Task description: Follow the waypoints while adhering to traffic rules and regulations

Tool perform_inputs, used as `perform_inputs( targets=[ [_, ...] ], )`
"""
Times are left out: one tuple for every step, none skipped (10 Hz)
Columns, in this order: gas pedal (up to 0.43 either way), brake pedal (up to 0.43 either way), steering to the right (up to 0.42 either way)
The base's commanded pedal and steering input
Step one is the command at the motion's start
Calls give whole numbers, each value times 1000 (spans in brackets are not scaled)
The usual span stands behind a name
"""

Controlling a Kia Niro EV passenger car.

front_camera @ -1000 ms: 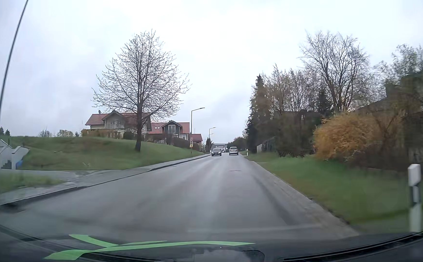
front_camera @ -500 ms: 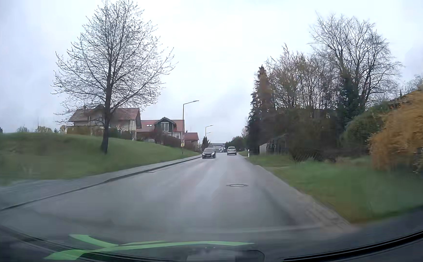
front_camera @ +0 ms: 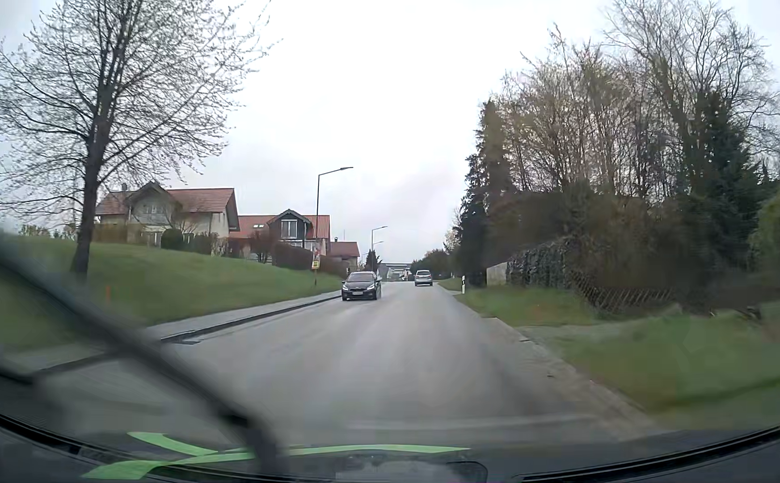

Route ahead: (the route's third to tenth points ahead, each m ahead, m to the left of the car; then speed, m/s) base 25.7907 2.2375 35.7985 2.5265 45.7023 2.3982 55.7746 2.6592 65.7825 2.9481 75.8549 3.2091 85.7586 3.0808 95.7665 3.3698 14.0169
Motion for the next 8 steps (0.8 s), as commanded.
perform_inputs(
  targets=[
    [197,0,4],
    [197,0,4],
    [197,0,3],
    [197,0,1],
    [189,0,0],
    [189,0,0],
    [177,0,0],
    [169,0,-2]
  ],
)
